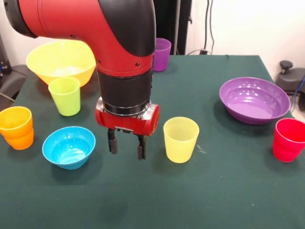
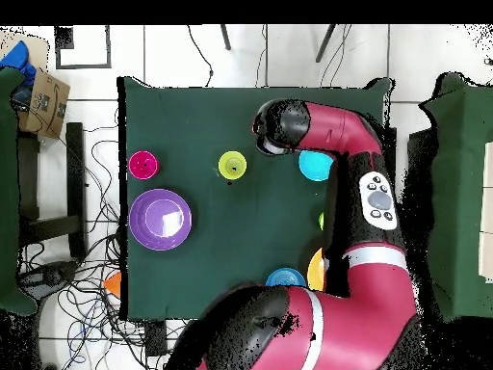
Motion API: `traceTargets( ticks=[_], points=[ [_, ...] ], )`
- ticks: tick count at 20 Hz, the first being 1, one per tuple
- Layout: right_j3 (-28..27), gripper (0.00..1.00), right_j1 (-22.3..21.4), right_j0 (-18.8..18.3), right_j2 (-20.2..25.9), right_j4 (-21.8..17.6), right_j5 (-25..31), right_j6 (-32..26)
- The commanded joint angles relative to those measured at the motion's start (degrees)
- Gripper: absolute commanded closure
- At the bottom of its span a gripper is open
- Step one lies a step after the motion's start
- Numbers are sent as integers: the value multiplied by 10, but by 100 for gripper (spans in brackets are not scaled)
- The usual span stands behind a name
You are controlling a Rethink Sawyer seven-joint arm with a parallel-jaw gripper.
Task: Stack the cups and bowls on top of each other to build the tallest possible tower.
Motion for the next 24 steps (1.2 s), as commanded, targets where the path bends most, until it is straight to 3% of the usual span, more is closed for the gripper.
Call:
traceTargets(
  ticks=[1, 7, 24],
  points=[
    [-47, 0, 18, -2, 65, -52, 65, -189],
    [-52, 0, 30, -11, 71, -62, 64, -199],
    [1, 0, -11, -67, 61, -99, 89, -229]
  ],
)
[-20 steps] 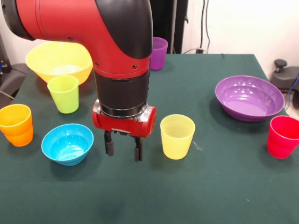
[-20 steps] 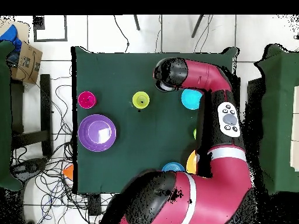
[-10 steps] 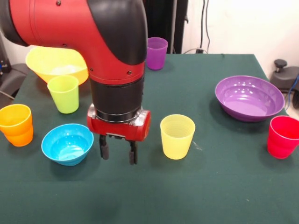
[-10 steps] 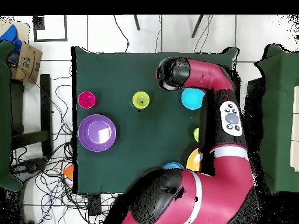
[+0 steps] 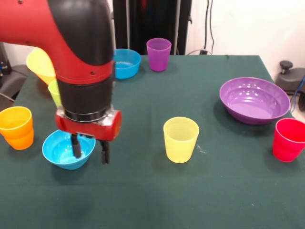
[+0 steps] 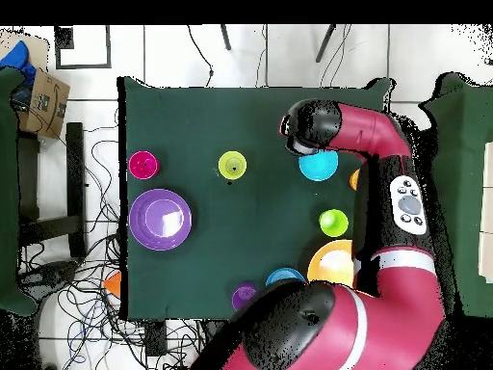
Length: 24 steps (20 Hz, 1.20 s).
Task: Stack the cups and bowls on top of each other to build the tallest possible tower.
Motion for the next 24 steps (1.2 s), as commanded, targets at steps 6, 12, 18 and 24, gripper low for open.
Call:
traceTargets(
  ticks=[6, 12, 18, 24],
  points=[
    [53, 0, -23, -30, 43, -51, 41, -193],
    [60, 0, -9, -36, 50, -46, 40, -178],
    [78, 0, 3, -41, 58, -26, 24, -136],
    [104, 0, 6, -51, 66, -7, 7, -99]
  ],
)
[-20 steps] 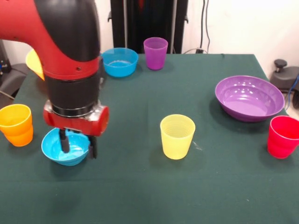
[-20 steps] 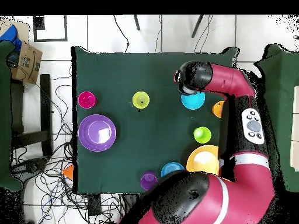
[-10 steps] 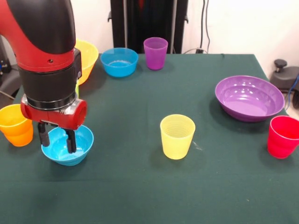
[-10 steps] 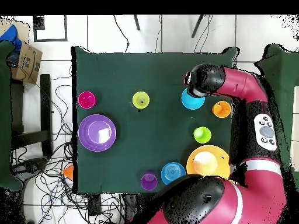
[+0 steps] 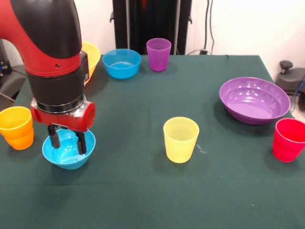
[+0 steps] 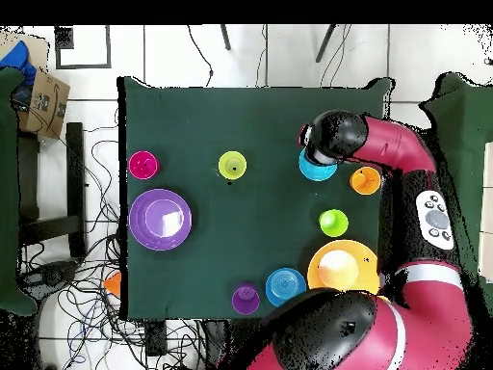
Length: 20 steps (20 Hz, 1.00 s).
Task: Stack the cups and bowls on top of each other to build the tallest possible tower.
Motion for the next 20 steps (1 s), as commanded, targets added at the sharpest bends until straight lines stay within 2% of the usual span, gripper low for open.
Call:
traceTargets(
  ticks=[1, 10, 20],
  points=[
    [77, 0, 15, -4, 54, -3, -2, -82],
    [69, 0, 29, 1, 49, -20, -16, -77],
    [85, 0, 31, 18, 40, -31, -50, -47]
  ],
)
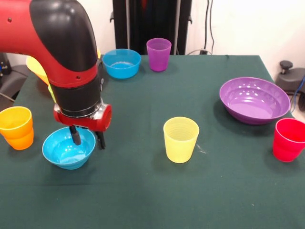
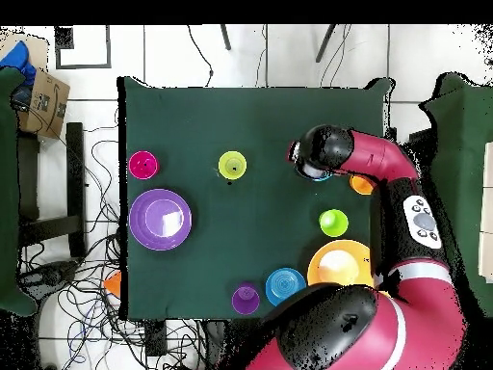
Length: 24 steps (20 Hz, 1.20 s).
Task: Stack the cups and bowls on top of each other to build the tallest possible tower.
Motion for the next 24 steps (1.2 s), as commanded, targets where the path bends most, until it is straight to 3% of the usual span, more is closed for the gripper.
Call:
traceTargets(
  ticks=[1, 14, 24],
  points=[
    [48, 0, 11, 24, 37, -28, -51, -44],
    [60, 0, 3, 29, 32, -36, -73, -44],
    [52, 0, 1, 25, 34, -46, -63, -78]
  ],
)
